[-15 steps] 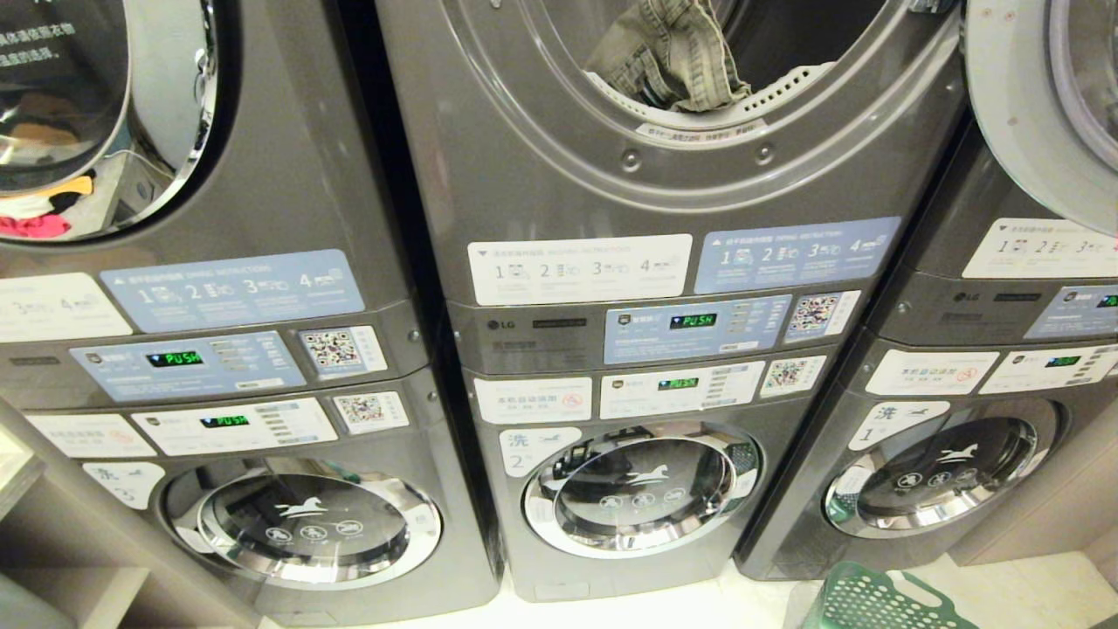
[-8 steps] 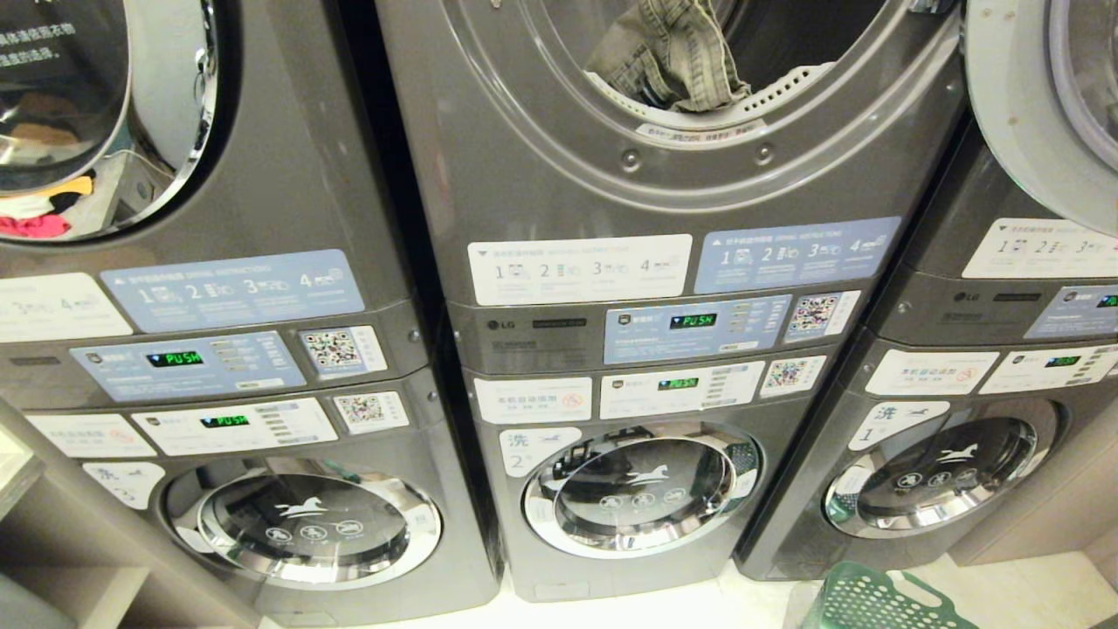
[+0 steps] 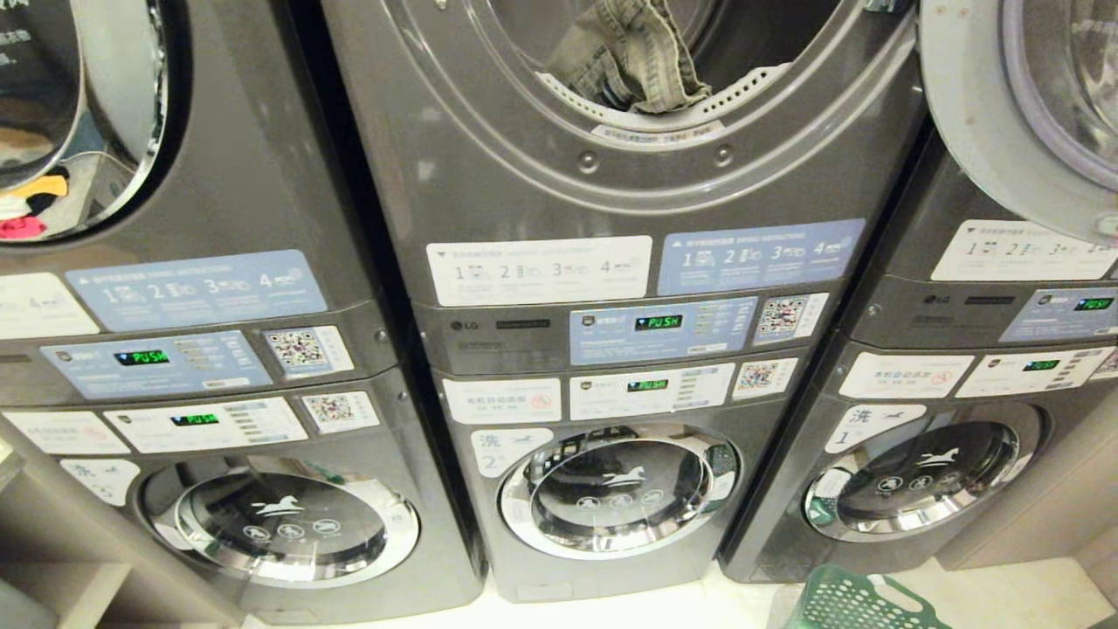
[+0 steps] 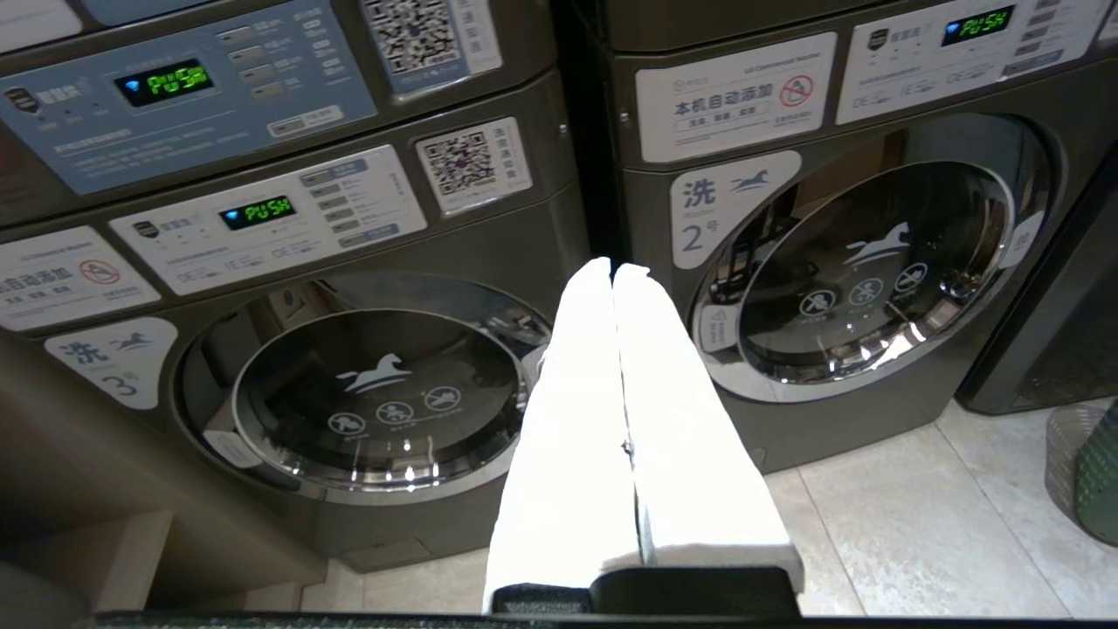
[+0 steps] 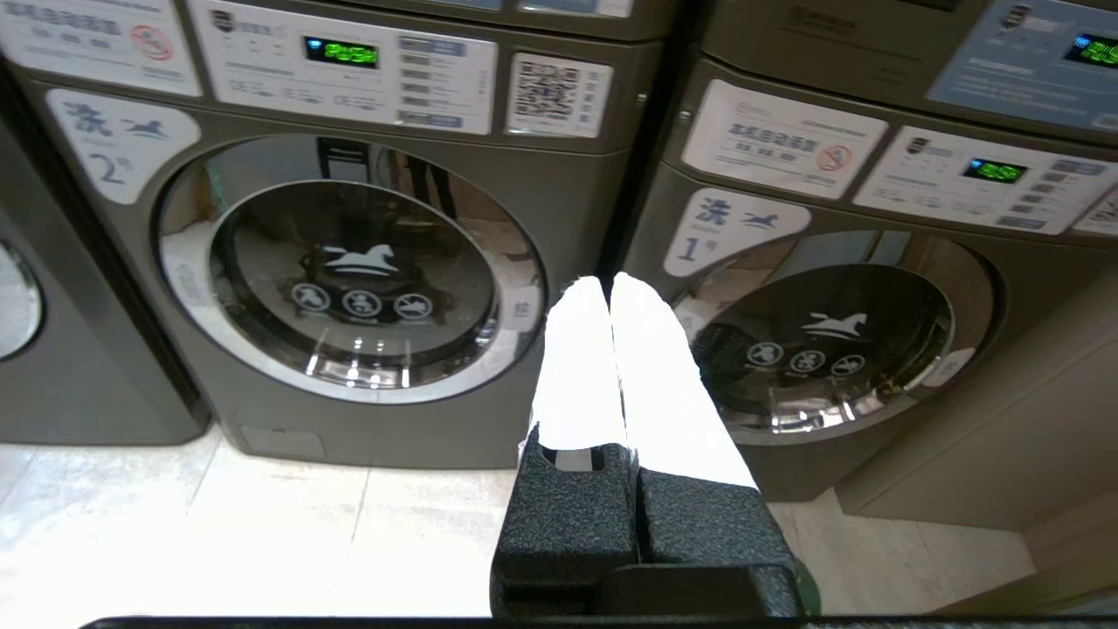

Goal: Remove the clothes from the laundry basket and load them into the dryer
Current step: Close the dryer

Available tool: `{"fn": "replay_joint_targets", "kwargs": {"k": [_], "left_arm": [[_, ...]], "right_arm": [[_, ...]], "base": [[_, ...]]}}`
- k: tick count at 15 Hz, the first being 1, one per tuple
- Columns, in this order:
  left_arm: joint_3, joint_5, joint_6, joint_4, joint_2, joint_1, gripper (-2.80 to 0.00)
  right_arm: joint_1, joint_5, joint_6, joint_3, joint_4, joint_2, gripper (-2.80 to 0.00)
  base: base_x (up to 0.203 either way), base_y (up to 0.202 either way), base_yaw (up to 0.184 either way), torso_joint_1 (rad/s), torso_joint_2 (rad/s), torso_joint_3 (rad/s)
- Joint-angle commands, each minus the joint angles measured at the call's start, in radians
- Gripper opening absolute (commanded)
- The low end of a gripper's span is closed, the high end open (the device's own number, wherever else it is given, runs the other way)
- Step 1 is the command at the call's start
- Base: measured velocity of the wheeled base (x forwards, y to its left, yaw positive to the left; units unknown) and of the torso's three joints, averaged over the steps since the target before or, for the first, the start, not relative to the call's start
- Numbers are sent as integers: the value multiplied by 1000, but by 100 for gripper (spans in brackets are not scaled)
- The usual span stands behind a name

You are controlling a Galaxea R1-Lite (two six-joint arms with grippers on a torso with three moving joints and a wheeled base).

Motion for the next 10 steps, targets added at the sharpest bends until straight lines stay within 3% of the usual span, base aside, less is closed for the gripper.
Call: {"fn": "replay_joint_targets", "kwargs": {"k": [1,10], "left_arm": [[0,0,1,0,1,0,-280],[0,0,1,0,1,-1,-280]], "right_arm": [[0,1,1,0,0,2,-280],[0,-1,5,-1,7,2,-280]], "base": [[0,-193,1,2,0,2],[0,-195,1,3,5,4]]}}
